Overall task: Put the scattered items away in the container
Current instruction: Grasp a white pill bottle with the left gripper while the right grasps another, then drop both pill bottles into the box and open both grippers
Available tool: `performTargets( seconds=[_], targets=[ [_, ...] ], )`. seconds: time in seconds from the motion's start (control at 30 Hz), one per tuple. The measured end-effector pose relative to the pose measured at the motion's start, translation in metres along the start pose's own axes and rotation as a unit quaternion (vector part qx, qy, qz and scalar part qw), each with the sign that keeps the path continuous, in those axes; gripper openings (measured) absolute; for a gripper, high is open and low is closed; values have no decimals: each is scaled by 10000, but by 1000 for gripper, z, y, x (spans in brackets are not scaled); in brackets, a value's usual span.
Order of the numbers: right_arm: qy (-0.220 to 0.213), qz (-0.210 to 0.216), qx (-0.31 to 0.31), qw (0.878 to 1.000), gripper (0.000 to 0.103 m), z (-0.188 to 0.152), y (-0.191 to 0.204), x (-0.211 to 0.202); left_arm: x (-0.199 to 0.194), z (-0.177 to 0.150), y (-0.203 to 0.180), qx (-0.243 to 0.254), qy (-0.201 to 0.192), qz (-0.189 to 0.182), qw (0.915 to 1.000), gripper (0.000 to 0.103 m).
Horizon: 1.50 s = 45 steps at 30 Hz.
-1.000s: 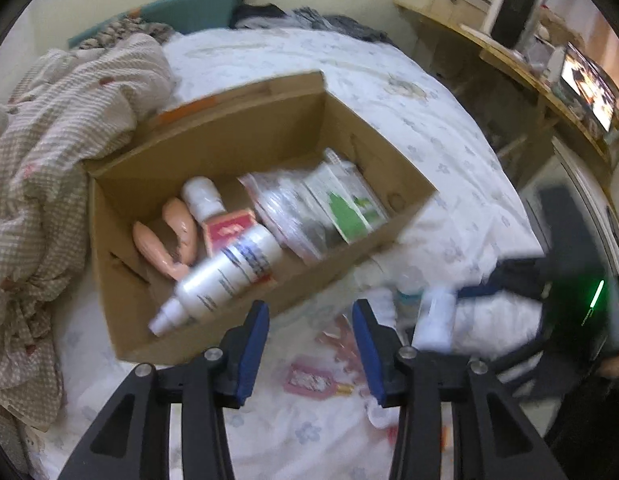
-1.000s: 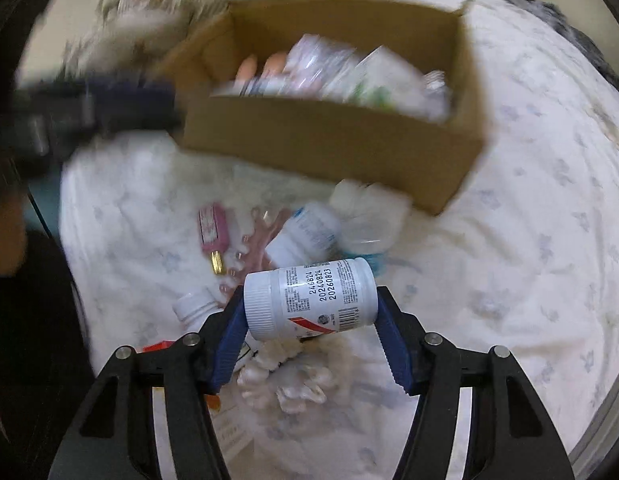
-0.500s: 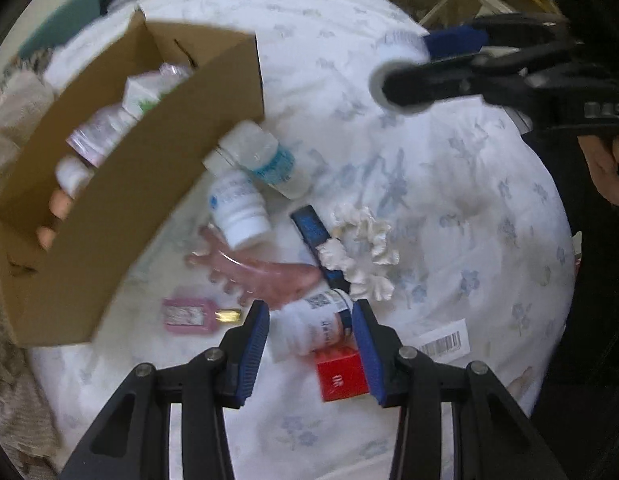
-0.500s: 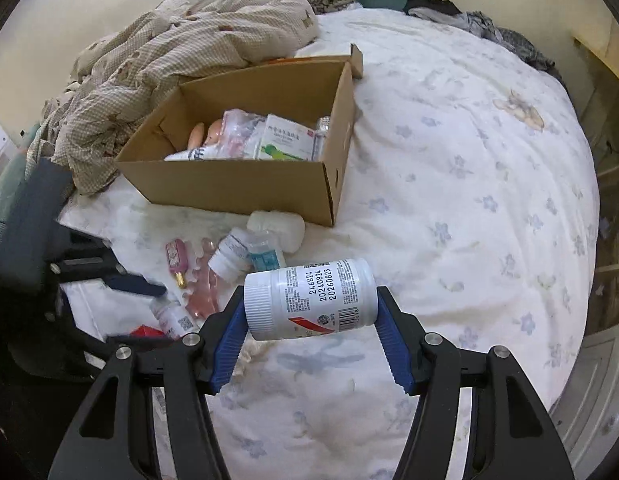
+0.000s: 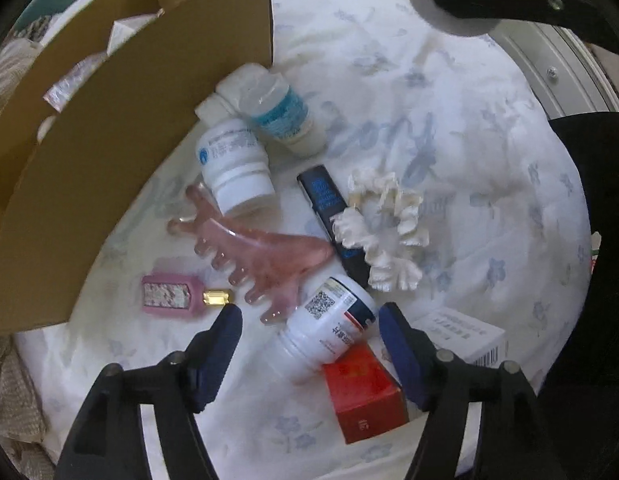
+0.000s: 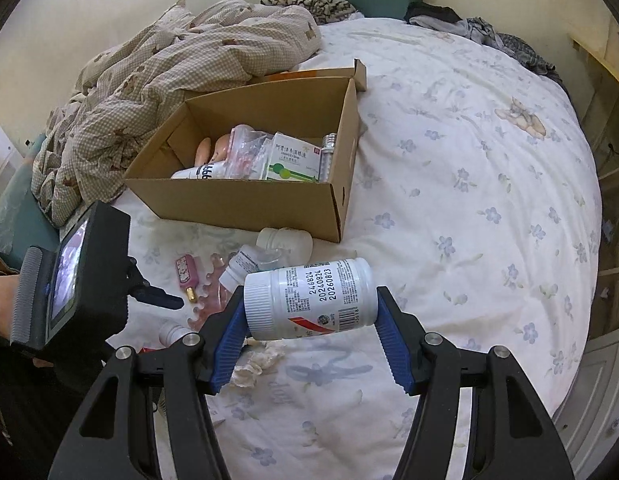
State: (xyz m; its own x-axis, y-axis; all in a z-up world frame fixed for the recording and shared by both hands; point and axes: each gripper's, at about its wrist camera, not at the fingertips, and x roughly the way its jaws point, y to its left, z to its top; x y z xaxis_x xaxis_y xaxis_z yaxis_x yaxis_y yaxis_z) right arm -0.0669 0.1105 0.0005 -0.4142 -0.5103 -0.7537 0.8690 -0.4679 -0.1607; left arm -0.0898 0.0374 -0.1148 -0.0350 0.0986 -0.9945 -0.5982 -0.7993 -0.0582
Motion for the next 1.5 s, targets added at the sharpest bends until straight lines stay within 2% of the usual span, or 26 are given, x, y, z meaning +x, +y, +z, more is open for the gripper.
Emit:
performTargets(
  seconds=[0.2,0.27,0.4,0.5,0.6,0.7,0.8,0.87,0.9,0.97,1.03,1.13,1.27,1.4,1.5],
  targets=[
    [81,-10,15,10000,65,-2,0,5,12,-3,0,-83,233,-308,9992,70],
    [105,-15,32,9999,65,-3,0,7,14,-3,-1,-84,251,-339,9991,58],
    [127,-21,57,9999,65,-4,-2,8,16,-3,-5,-16,256,-292,9992,48],
    [121,0,71,9999,65,-4,-3,6,5,-3,-3,-92,8,-362,9993,42],
    [106,181,138,9997,65,-5,-6,5,-21,-2,3,-275,-556,-511,9968,31],
    [75,279,133,9995,65,-4,-5,4,-44,-6,15,-565,-1045,-661,9907,31],
    [81,238,86,9996,65,-4,-4,5,-54,-9,27,-746,-1314,-722,9859,31],
    [105,260,123,9995,65,-4,-5,7,-73,2,44,-855,-1576,-664,9816,31],
    [101,268,151,9995,65,-2,-5,6,-82,7,53,-927,-1724,-648,9785,31],
    [46,314,170,9994,65,3,-4,1,-100,3,69,-1204,-2157,-716,9664,31],
    [-23,308,133,9994,65,14,-1,1,-118,-2,88,-1545,-2619,-791,9494,31],
    [8,256,77,9996,65,35,6,14,-136,-10,119,-2175,-3089,-770,9227,31],
    [50,186,4,9998,65,63,15,31,-136,-17,154,-2861,-3151,-566,9031,31],
    [92,116,-70,9999,65,91,24,48,-130,-33,186,-3472,-2812,-192,8944,31],
    [123,63,-125,9998,66,112,31,61,-119,-33,198,-3709,-2688,-214,8886,32]
  ],
)
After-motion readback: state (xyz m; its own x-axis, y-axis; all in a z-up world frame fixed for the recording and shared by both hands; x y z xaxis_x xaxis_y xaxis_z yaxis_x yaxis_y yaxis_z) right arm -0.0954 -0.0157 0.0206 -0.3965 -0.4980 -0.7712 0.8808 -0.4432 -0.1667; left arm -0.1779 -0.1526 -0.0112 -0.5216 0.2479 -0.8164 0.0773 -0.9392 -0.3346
